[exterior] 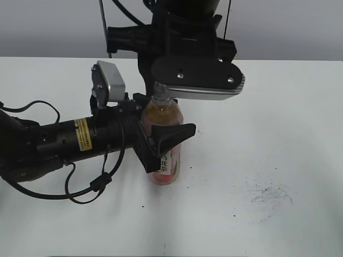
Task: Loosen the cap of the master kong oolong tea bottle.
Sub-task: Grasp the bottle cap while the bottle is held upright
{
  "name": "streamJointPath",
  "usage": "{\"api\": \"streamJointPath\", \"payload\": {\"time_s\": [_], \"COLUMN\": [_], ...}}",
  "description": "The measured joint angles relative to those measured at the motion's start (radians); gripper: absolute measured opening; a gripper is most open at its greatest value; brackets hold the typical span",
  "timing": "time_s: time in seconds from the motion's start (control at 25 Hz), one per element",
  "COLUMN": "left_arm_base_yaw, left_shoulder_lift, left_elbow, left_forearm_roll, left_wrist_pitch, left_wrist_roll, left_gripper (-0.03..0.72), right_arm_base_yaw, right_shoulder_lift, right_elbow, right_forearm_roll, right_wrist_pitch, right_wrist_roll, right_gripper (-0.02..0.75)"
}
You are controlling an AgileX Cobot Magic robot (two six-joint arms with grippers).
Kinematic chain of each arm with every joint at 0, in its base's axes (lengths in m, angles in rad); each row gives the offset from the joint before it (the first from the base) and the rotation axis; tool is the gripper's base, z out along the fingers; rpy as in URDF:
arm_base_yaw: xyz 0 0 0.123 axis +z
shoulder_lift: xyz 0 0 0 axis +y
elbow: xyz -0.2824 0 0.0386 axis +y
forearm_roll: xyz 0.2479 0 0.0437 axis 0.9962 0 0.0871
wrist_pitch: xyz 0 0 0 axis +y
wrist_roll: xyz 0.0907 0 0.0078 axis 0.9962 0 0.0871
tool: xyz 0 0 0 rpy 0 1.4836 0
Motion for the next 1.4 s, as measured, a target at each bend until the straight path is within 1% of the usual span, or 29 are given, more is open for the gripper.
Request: {"api": "streamJointPath", "payload": {"time_s": [0.12, 0.6, 1.08, 1.4], "left_arm_base_yaw": [0.0, 0.0, 0.0, 0.0], "left_shoulder_lift": [0.0, 0.0, 0.0, 0.0], "left_elbow": [0.0, 0.0, 0.0, 0.0], "left_forearm_roll": [-0.004, -0.008, -0.008, -0.007], "left_wrist_pitch": [0.0, 0.001, 0.001, 0.001], "left_wrist_roll": [-0.002, -0.005, -0.005, -0.008], "left_gripper": [0.447, 0.447, 0.447, 0.447], "right_arm_base_yaw": [0.003, 0.006, 0.007, 0.012], "right_shoulder_lift": [0.0, 0.0, -0.005, -0.017], "right_elbow": [0.0, 0.0, 0.001, 0.004], "right_forearm_roll": [-0.008, -0.022, -0.027, -0.044], "right_wrist_pitch": [-0.003, -0.007, -0.006, -0.003], "right_wrist_roll": [-0.118, -0.358, -0.381, -0.356], "right_gripper": [0.276, 0.275, 0.275, 0.272]}}
